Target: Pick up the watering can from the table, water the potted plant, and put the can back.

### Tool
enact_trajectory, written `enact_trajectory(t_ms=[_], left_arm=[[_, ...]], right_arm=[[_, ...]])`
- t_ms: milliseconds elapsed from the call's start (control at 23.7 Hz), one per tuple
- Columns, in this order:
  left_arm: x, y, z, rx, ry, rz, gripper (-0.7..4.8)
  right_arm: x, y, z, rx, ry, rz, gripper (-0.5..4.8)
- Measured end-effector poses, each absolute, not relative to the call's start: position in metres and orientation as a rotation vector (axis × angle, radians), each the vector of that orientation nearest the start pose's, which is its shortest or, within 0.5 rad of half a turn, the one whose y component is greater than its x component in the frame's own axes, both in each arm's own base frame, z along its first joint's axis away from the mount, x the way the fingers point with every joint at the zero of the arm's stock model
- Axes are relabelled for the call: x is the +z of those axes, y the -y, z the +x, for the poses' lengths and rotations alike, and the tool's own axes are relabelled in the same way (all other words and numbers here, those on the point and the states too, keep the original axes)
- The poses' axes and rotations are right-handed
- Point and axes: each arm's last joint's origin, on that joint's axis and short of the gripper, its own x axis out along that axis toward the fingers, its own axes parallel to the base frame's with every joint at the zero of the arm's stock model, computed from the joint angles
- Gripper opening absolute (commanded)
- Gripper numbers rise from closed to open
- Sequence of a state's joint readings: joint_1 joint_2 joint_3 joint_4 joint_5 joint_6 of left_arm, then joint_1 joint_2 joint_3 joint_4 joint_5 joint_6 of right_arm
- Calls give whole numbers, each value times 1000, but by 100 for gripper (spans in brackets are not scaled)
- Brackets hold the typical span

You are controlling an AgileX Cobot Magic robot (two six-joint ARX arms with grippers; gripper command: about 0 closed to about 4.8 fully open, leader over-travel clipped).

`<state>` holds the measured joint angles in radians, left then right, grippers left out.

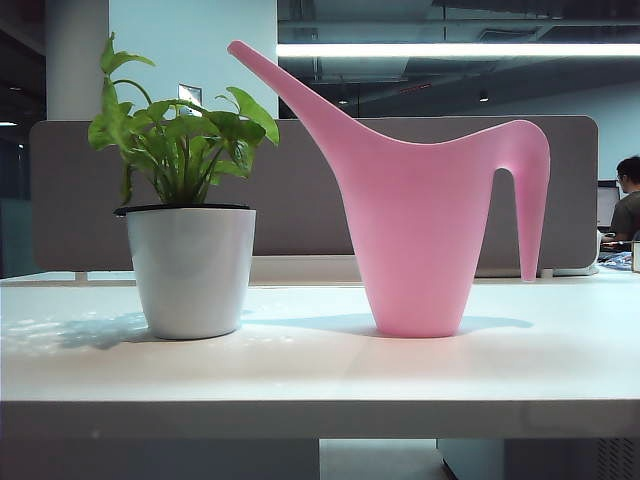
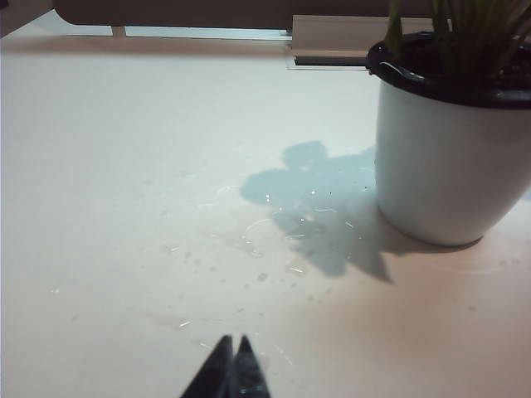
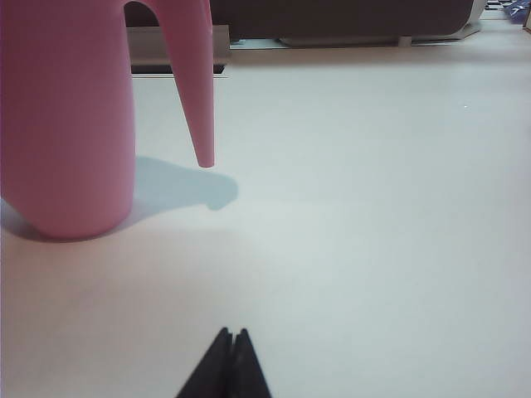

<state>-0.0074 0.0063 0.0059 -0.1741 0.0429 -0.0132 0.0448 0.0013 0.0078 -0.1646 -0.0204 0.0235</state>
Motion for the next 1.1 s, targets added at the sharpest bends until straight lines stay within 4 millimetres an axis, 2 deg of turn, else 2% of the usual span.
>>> enact_trajectory(t_ms=[507, 634, 676, 845, 929, 1098], left_arm=[[149, 2, 96, -49, -178, -16, 3], [160, 4, 91, -72, -281, -14, 3], [177, 7, 86, -104, -362, -8, 3], [215, 15, 82, -202, -511, 20, 3], [229, 19, 85, -237, -493, 27, 3], [279, 31, 88, -363, -398, 60, 3]], right_arm=[[150, -5, 96, 63, -159, 21, -5], [150, -5, 96, 63, -159, 21, -5], [150, -5, 96, 63, -159, 21, -5], [150, -5, 96, 63, -159, 21, -5], [150, -5, 96, 63, -159, 21, -5], [150, -5, 96, 63, -159, 21, -5]])
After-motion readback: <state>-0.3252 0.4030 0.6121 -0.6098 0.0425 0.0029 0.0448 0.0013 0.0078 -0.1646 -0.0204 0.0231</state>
